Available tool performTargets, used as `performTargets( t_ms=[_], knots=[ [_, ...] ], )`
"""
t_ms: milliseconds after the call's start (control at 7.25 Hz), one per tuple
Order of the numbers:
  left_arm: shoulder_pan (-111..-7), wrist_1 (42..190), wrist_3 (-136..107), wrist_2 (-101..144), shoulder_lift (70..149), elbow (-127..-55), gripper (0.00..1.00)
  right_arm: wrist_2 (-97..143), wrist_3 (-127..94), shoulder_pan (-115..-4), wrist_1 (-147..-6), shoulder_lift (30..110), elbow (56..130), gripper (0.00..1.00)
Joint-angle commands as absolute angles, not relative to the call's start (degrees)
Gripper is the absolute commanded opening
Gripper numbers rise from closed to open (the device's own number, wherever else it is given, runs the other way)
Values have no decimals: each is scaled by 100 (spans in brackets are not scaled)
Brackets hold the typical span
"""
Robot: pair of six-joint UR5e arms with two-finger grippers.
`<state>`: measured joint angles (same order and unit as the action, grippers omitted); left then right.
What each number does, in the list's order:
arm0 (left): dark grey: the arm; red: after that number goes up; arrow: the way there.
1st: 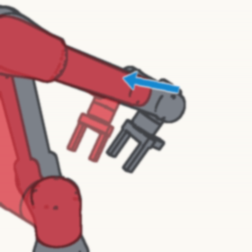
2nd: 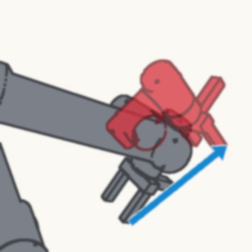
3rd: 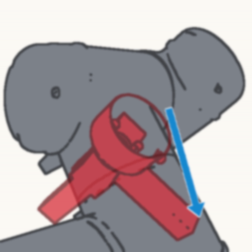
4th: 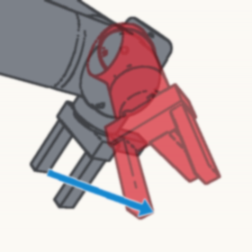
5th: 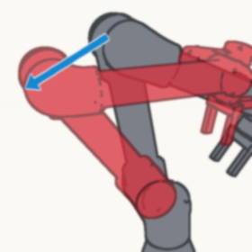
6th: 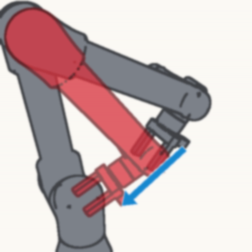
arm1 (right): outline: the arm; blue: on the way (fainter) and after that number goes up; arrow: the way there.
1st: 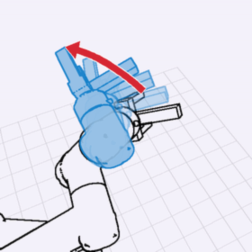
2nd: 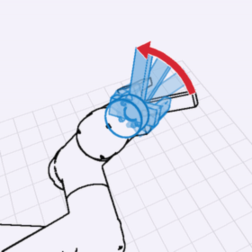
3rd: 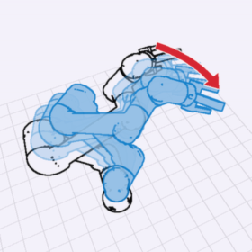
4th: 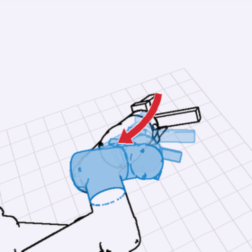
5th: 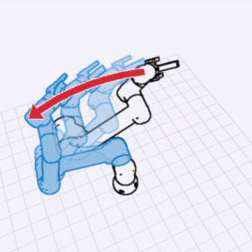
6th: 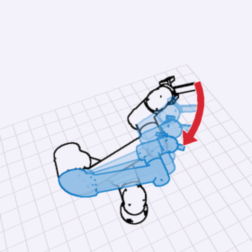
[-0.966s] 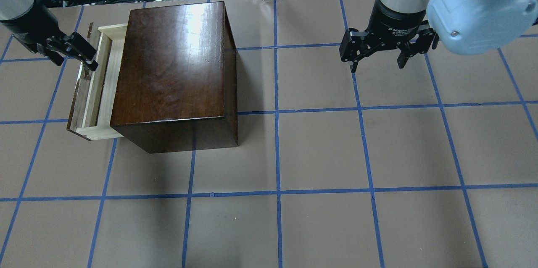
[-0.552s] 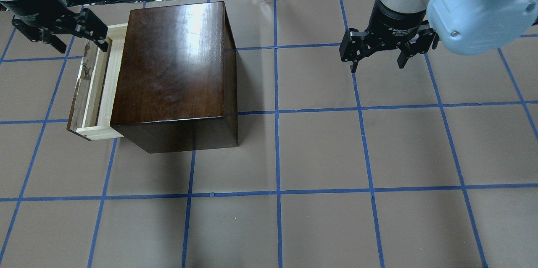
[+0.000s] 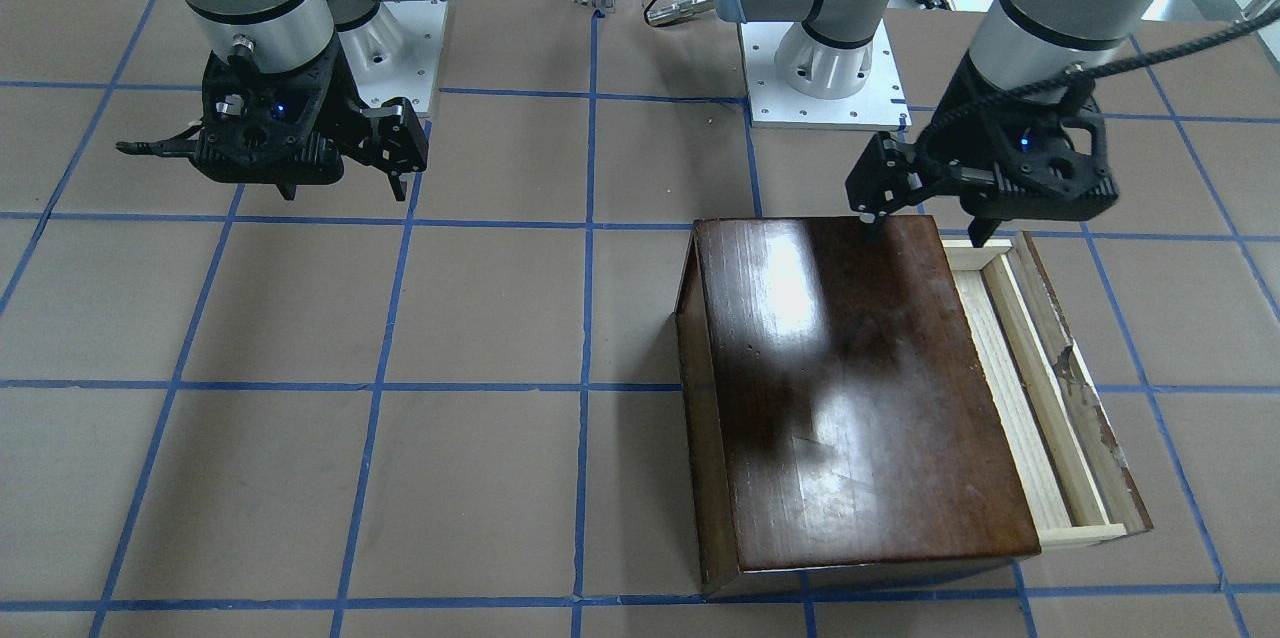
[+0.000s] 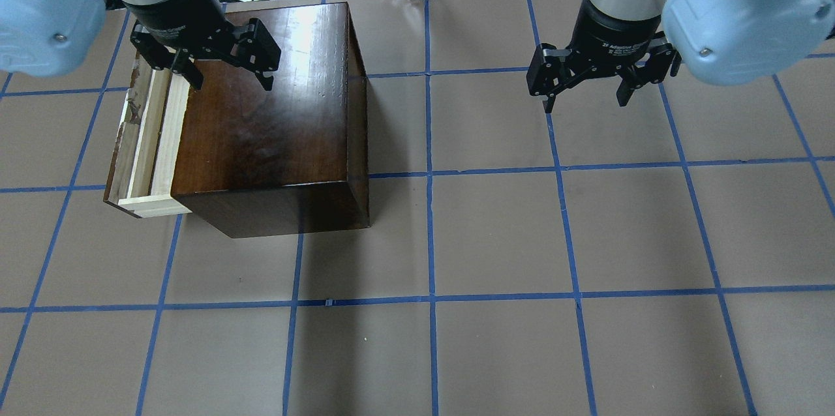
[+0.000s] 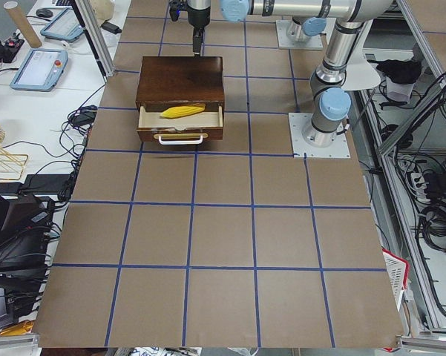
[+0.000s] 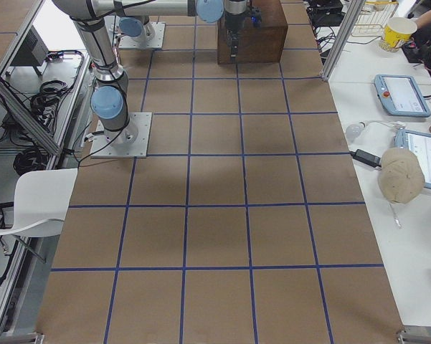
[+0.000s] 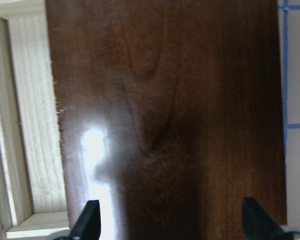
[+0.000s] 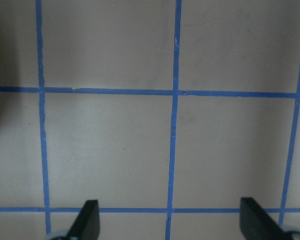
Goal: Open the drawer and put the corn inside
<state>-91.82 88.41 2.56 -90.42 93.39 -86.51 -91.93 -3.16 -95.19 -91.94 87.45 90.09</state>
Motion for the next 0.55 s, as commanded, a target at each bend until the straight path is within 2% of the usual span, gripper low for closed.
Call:
performTargets(
  t_ms=[0, 414],
  knots=[
    [-9299, 8965, 149, -9097, 9264, -8727, 100, -9193, -316, -9519, -9193, 8745, 9009, 100],
    [-9377, 8790, 132, -9211, 9133, -8622, 100, -9193, -316, -9519, -9193, 8745, 9009, 100]
  ],
)
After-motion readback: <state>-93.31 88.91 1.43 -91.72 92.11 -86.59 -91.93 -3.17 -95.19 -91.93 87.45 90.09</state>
